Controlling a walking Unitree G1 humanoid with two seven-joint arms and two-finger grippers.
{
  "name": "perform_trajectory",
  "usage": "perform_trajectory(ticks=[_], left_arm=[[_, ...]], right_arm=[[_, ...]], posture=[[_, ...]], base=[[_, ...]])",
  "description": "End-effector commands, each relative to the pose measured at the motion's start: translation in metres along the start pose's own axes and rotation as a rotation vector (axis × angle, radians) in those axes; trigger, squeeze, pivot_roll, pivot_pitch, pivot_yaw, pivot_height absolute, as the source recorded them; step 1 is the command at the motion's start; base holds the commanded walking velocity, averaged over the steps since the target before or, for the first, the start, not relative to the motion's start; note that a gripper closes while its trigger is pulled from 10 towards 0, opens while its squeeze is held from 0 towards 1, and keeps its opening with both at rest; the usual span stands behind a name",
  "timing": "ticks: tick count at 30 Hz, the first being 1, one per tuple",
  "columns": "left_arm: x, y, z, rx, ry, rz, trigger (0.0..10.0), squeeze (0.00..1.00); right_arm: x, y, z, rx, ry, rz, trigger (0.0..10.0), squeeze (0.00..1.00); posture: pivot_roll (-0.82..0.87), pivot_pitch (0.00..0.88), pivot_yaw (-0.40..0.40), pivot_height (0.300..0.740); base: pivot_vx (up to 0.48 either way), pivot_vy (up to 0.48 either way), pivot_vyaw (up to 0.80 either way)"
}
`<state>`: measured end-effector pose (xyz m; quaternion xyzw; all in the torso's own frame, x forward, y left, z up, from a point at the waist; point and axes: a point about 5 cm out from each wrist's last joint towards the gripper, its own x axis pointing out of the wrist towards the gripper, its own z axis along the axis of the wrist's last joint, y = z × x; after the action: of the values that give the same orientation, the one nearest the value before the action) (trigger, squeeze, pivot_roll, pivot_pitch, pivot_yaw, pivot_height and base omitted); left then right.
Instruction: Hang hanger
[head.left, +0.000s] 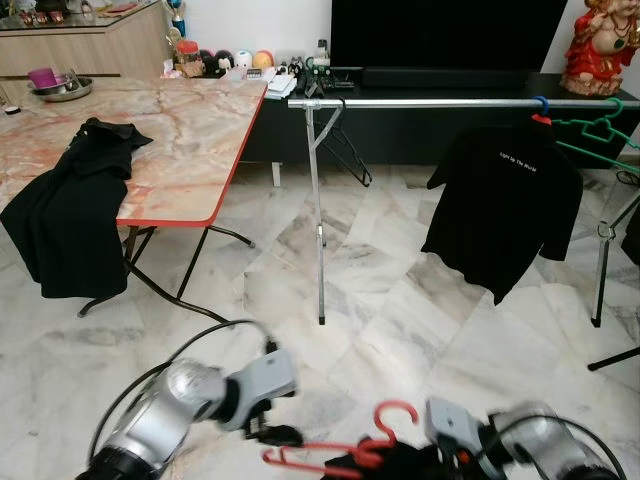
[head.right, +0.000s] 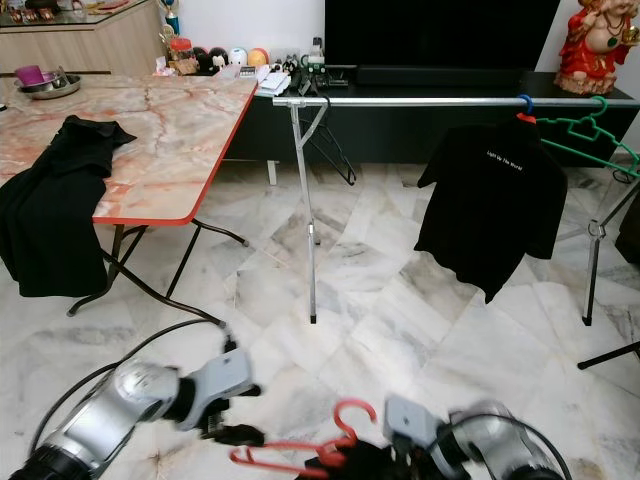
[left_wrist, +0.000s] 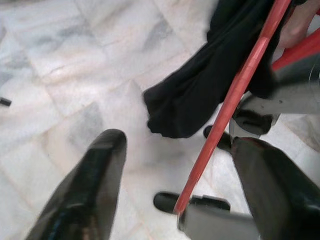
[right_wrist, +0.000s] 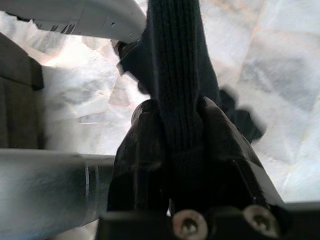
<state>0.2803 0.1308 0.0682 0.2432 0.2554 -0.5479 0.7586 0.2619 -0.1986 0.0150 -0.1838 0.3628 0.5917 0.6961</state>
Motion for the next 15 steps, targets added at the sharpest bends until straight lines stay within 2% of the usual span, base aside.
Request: perform_trajectory(ticks=[1, 4, 5, 6, 7, 9, 10, 11, 12, 13, 15], left_arm=[[0.004, -0.001, -0.001, 0.032, 0.018, 0.004, 10.0, 1.00], [0.006, 0.001, -0.007, 0.000, 0.012, 0.051, 10.0, 1.00], [0.005, 0.002, -0.008, -0.011, 0.006, 0.069, 10.0, 0.93], [0.005, 0.004, -0.010, -0.012, 0.005, 0.103, 10.0, 0.09], [0.003, 0.013, -0.014, -0.031, 0.003, 0.209, 10.0, 0.00], [0.001, 0.019, -0.017, -0.048, 0.001, 0.285, 10.0, 0.00], [-0.003, 0.027, -0.025, -0.131, -0.005, 0.382, 10.0, 0.00], [-0.007, 0.032, -0.030, -0.147, -0.009, 0.460, 10.0, 0.00], [-0.011, 0.035, -0.035, -0.181, -0.013, 0.509, 10.0, 0.00], [-0.011, 0.035, -0.035, -0.181, -0.013, 0.509, 10.0, 0.00], [-0.022, 0.042, -0.047, -0.252, -0.032, 0.680, 10.0, 0.00]], right_arm=[[-0.003, -0.008, 0.017, -0.056, -0.043, -0.025, 0.0, 0.00], [-0.003, -0.007, 0.017, -0.058, -0.044, -0.025, 0.0, 0.00], [-0.003, -0.007, 0.016, -0.057, -0.045, -0.028, 0.0, 0.00], [-0.003, -0.007, 0.016, -0.056, -0.046, -0.037, 0.0, 0.00], [-0.006, -0.009, 0.014, -0.048, -0.040, -0.061, 0.0, 0.00], [-0.007, -0.010, 0.012, -0.042, -0.033, -0.075, 0.0, 0.00], [-0.011, -0.012, 0.009, -0.036, -0.020, -0.110, 0.0, 0.00], [-0.016, -0.016, 0.009, -0.023, -0.025, -0.157, 0.0, 0.00], [-0.019, -0.020, 0.009, -0.012, -0.028, -0.203, 0.0, 0.00], [-0.019, -0.020, 0.009, -0.012, -0.028, -0.203, 0.0, 0.00], [-0.033, -0.033, 0.010, 0.004, -0.021, -0.372, 0.0, 0.00]], posture=[[0.11, 0.048, -0.038, 0.740], [0.11, 0.043, -0.038, 0.740], [0.11, 0.043, -0.038, 0.740], [0.11, 0.041, -0.037, 0.740], [0.11, 0.040, -0.036, 0.740], [0.11, 0.039, -0.036, 0.740], [0.11, 0.037, -0.036, 0.740], [0.11, 0.037, -0.036, 0.740], [0.11, 0.036, -0.035, 0.740], [0.11, 0.036, -0.035, 0.740], [0.11, 0.034, -0.035, 0.740]], base=[[0.000, 0.000, 0.00], [0.000, 0.000, 0.00], [0.000, 0.000, 0.00], [0.000, 0.000, 0.00], [0.000, 0.000, 0.00], [0.000, 0.000, 0.00], [0.000, 0.000, 0.00], [0.000, 0.000, 0.00], [0.000, 0.000, 0.00], [0.000, 0.000, 0.00], [0.000, 0.000, 0.00]])
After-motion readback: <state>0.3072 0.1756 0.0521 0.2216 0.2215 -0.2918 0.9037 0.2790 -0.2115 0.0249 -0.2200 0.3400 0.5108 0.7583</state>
